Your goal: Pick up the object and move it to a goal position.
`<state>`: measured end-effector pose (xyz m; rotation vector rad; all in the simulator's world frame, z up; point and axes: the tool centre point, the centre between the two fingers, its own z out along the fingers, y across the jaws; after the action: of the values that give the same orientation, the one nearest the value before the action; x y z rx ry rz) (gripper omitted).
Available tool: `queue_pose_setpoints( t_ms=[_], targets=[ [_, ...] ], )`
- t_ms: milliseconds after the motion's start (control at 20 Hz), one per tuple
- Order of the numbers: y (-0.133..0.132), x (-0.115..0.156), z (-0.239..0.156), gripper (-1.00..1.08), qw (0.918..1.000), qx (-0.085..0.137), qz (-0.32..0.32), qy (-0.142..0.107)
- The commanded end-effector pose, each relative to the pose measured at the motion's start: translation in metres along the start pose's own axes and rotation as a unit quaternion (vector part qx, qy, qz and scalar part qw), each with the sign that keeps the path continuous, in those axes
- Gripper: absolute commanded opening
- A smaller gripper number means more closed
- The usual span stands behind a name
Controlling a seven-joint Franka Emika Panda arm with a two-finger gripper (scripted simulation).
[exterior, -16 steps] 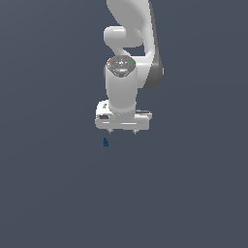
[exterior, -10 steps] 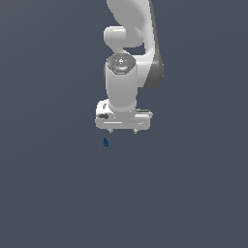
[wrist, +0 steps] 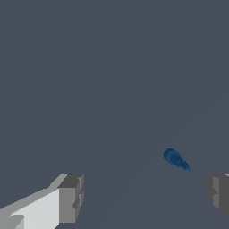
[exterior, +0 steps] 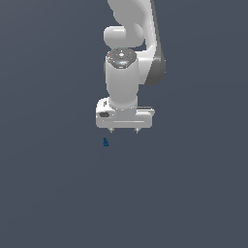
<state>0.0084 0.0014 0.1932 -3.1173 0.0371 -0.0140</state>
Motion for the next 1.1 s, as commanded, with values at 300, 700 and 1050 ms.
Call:
queue_pose_setpoints(
  t_ms=[300,700,1050],
  targets=[
    [0.033,-0.010,0.033,1.00,0.9990,-0.002,0.045,-0.001],
    [0.084,-0.033,0.081,1.00,0.9933,-0.009,0.115,-0.002],
    [0.102,-0.044,0.098,1.00,0.9901,-0.013,0.140,-0.003]
  ],
)
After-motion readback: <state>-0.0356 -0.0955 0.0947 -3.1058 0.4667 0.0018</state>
